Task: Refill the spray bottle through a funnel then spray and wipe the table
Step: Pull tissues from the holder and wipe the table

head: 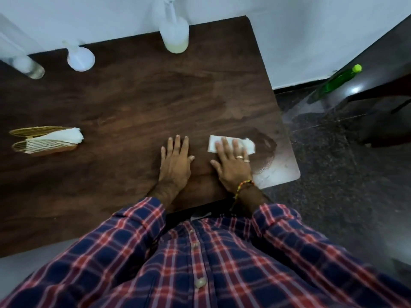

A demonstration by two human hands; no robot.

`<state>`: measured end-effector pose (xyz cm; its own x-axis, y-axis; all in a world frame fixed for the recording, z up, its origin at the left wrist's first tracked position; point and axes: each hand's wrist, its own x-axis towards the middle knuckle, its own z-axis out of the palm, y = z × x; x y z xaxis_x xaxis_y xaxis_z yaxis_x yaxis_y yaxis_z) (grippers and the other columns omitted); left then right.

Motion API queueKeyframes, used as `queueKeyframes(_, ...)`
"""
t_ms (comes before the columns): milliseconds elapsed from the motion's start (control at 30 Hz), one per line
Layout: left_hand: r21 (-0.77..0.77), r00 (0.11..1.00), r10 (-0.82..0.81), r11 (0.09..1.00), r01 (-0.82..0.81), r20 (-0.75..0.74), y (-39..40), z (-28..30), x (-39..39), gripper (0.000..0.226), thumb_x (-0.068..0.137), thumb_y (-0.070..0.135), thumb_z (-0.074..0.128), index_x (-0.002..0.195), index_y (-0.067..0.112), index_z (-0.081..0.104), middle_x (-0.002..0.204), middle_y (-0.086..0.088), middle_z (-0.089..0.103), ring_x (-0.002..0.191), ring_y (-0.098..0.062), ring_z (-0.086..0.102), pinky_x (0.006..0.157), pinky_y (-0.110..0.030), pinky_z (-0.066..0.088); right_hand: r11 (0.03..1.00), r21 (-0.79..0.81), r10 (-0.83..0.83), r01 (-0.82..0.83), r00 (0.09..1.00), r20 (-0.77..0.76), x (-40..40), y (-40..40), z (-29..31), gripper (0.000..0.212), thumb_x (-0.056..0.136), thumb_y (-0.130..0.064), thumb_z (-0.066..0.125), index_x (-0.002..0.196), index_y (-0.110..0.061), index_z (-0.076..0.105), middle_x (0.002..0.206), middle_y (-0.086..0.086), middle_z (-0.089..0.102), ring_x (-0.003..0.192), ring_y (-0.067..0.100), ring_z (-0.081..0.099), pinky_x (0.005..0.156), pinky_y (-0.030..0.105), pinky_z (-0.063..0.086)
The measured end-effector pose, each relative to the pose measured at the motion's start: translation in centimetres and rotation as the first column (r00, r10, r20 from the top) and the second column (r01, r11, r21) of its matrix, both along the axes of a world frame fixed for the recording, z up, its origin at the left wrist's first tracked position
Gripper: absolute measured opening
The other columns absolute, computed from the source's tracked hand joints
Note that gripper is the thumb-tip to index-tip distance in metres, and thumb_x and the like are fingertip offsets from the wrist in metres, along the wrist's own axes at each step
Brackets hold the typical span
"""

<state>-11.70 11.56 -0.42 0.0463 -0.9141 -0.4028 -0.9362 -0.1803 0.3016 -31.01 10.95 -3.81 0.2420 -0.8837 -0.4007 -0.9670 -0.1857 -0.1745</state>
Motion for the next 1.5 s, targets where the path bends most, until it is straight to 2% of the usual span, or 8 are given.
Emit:
queueKeyframes(133, 0.0, 0.996, 0.091, 0.996, -0.091, -0.021, 1.0, 0.1, 0.8, 0.058, 0.105, 0.03, 0.036, 0.157, 0.017, 0.012, 0.165, -0.008, 0.009, 0.152, -0.028, 0.001, 0.123, -0.047, 0.001, 0.978, -0.009, -0.207, 0.207, 0.978, -0.013, -2.5, -6.5, -0.1, 0.068, 0.101, -0.055, 0.027, 0.158, -0.02, 0.013, 0.165, 0.008, 0.008, 0.151, 0.039, 0.005, 0.12, 0.058, 0.003)
queueKeyframes(433, 0.008, 0.968, 0.247, 0.969, -0.248, 0.043, 4.5, -0.2, 3.5, 0.059, 0.105, 0.026, 0.035, 0.157, 0.015, 0.009, 0.165, -0.009, 0.01, 0.153, -0.026, 0.001, 0.123, -0.045, 0.001, 0.921, 0.021, 0.387, -0.389, 0.92, 0.064, 7.8, -1.0, -0.2, 0.075, 0.092, -0.061, 0.015, 0.153, -0.019, 0.03, 0.162, 0.009, 0.024, 0.148, 0.041, 0.019, 0.117, 0.061, 0.017)
queueKeyframes(533, 0.006, 0.95, 0.309, 0.951, -0.31, 0.037, 6.1, 0.0, 6.2, 0.059, 0.105, 0.025, 0.035, 0.157, 0.014, 0.009, 0.165, -0.01, 0.009, 0.152, -0.027, -0.001, 0.123, -0.043, 0.0, 0.958, -0.055, 0.283, -0.281, 0.959, 0.027, 6.5, -1.3, -0.6, 0.068, 0.094, -0.056, 0.025, 0.15, -0.019, 0.039, 0.156, 0.011, 0.036, 0.143, 0.04, 0.033, 0.113, 0.061, 0.025)
queueKeyframes(633, 0.01, 0.927, 0.375, 0.927, -0.375, 0.008, 7.8, 0.2, 8.5, 0.058, 0.105, 0.024, 0.034, 0.157, 0.015, 0.01, 0.165, -0.01, 0.009, 0.152, -0.027, -0.001, 0.123, -0.042, -0.001, 0.99, -0.015, 0.14, -0.14, 0.99, -0.001, 7.1, -4.0, -0.4, 0.068, 0.099, -0.054, 0.028, 0.156, -0.018, 0.021, 0.163, 0.012, 0.016, 0.149, 0.042, 0.015, 0.118, 0.06, 0.011)
queueKeyframes(1000, -0.046, 0.899, 0.415, 0.904, -0.424, -0.137, 11.0, -0.1, 14.4, 0.055, 0.104, 0.021, 0.039, 0.156, 0.016, 0.021, 0.164, -0.009, 0.013, 0.152, -0.025, 0.004, 0.124, -0.041, 0.003, 0.847, 0.035, 0.524, -0.53, 0.845, 0.11, 19.3, 5.5, 1.3, 0.073, 0.093, -0.056, 0.02, 0.151, -0.014, 0.035, 0.159, 0.01, 0.029, 0.146, 0.04, 0.026, 0.113, 0.06, 0.029)
queueKeyframes(1067, -0.052, 0.91, 0.387, 0.916, -0.398, -0.151, 10.7, -0.1, 15.3, 0.054, 0.104, 0.022, 0.04, 0.155, 0.015, 0.022, 0.164, -0.01, 0.014, 0.152, -0.026, 0.005, 0.123, -0.041, 0.004, 0.886, 0.038, 0.451, -0.462, 0.878, 0.162, 18.9, 4.7, 2.1, 0.067, 0.098, -0.051, 0.023, 0.154, -0.013, 0.026, 0.162, 0.011, 0.02, 0.149, 0.036, 0.02, 0.119, 0.054, 0.02)
queueKeyframes(1267, -0.046, 0.945, 0.255, 0.962, -0.269, -0.204, 9.5, 0.7, 16.2, 0.053, 0.103, 0.023, 0.044, 0.154, 0.016, 0.029, 0.164, -0.007, 0.016, 0.152, -0.026, 0.006, 0.124, -0.043, 0.008, 0.974, -0.086, -0.185, 0.212, 0.951, 0.249, 14.3, 1.1, 3.8, 0.034, 0.09, -0.03, 0.061, 0.117, -0.01, 0.065, 0.116, 0.015, 0.067, 0.105, 0.038, 0.062, 0.091, 0.043, 0.05)
queueKeyframes(1500, -0.026, 0.97, 0.184, 0.981, -0.19, -0.16, 9.2, 1.6, 16.7, 0.057, 0.102, 0.024, 0.046, 0.155, 0.017, 0.025, 0.164, -0.008, 0.013, 0.152, -0.025, 0.005, 0.124, -0.043, 0.008, 0.924, 0.151, -0.38, 0.35, 0.878, 0.291, 16.2, -0.9, 4.3, 0.036, 0.077, -0.026, 0.08, 0.105, -0.011, 0.065, 0.108, 0.011, 0.067, 0.106, 0.03, 0.061, 0.092, 0.037, 0.048)
